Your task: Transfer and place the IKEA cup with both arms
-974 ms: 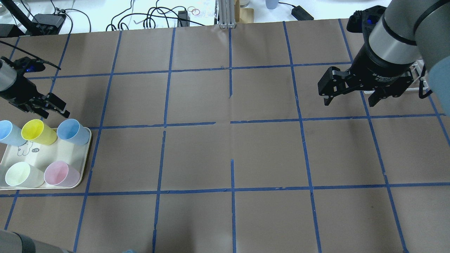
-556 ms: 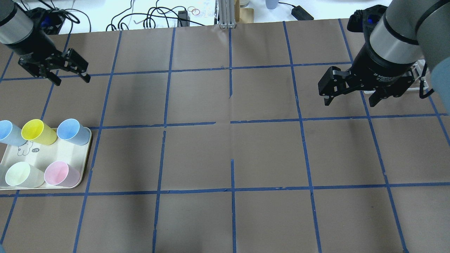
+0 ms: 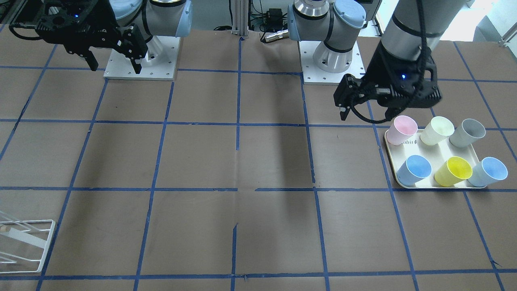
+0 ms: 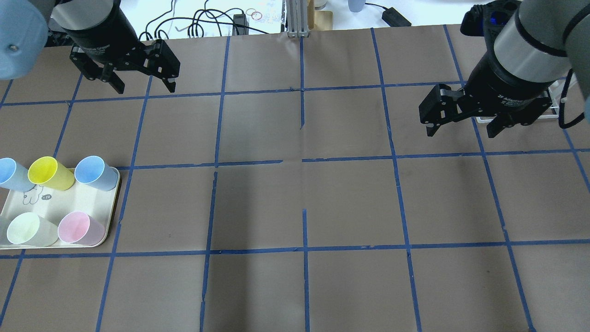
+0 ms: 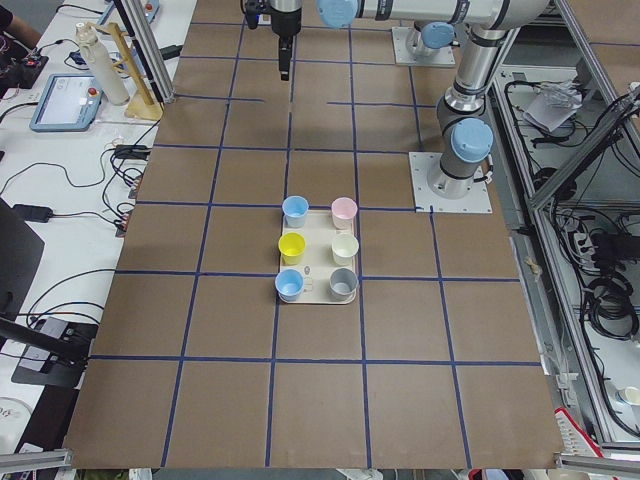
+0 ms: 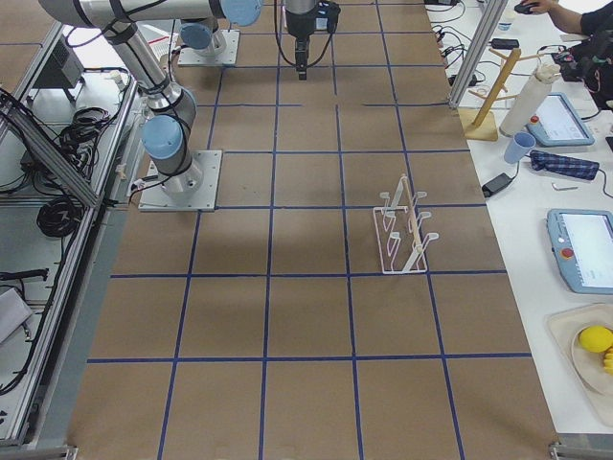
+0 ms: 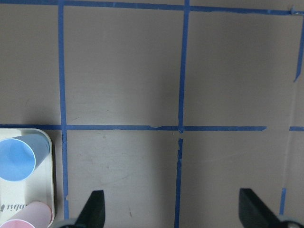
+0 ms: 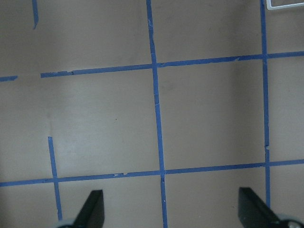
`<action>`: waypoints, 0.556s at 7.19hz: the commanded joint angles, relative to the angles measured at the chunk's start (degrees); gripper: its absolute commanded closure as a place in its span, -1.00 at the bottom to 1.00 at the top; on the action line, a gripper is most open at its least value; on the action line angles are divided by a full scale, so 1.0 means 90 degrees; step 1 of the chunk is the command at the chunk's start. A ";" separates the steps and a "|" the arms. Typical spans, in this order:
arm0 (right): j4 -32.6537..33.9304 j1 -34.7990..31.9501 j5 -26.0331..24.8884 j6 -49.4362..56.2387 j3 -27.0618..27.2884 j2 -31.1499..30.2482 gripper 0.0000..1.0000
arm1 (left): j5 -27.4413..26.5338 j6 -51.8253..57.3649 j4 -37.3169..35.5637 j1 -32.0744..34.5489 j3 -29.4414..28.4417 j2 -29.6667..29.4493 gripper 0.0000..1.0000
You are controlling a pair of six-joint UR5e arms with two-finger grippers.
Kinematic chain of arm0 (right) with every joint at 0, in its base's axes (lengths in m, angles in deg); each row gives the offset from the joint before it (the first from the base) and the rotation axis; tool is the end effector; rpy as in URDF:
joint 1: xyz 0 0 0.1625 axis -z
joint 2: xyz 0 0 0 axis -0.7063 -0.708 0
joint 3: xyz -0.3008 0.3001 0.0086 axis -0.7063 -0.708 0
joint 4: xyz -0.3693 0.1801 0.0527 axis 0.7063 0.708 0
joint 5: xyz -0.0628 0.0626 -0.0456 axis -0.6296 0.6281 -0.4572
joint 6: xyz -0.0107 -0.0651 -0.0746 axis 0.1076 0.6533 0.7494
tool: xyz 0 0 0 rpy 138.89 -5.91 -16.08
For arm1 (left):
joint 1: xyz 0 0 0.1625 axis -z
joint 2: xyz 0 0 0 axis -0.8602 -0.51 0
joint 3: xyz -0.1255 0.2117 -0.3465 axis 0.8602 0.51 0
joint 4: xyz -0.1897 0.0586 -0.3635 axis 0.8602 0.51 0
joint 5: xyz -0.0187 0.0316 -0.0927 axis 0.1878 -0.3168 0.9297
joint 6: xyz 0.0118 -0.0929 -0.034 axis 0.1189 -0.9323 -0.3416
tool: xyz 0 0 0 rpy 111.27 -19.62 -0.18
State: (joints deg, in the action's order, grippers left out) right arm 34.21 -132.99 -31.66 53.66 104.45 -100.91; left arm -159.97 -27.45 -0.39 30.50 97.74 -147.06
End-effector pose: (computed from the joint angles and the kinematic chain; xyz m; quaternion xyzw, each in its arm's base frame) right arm 0.1211 -0.4121 0.5133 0.0308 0.9990 -0.0303 0.0079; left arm -0.1285 -0.5164 0.5163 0.0145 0.9992 -0.0344 0.0171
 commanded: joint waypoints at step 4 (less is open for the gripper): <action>-0.0292 -0.0039 0.0034 0.0131 0.0001 -0.0104 -1.00 | 0.0140 -0.0073 0.0716 -0.0031 -0.0385 -0.0022 -1.00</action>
State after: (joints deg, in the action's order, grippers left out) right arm 32.01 -133.32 -31.39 54.76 104.48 -101.63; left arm -158.84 -28.21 4.90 30.46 94.73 -146.90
